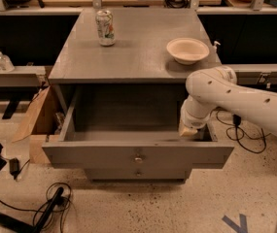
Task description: Open top drawer
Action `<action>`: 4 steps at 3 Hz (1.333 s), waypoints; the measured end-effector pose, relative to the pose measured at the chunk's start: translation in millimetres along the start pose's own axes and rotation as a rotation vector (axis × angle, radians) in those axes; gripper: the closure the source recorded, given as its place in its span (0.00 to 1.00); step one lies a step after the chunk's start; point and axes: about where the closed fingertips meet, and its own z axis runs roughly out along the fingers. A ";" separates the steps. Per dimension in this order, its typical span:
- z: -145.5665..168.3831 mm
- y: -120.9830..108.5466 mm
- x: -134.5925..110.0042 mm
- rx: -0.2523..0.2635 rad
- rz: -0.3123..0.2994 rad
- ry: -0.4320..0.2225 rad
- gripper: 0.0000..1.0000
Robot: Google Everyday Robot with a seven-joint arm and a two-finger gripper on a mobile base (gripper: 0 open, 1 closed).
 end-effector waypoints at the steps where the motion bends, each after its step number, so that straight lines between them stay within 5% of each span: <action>1: -16.1 71.1 1.7 -0.148 0.035 0.003 1.00; 2: -15.9 69.8 1.7 -0.148 0.035 0.003 1.00; 3: -23.2 117.9 -4.4 -0.218 0.064 -0.033 1.00; 4: -26.0 132.9 -7.0 -0.242 0.074 -0.047 1.00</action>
Offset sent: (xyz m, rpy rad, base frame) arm -0.2171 0.0057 0.0085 0.0597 0.4328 -0.0600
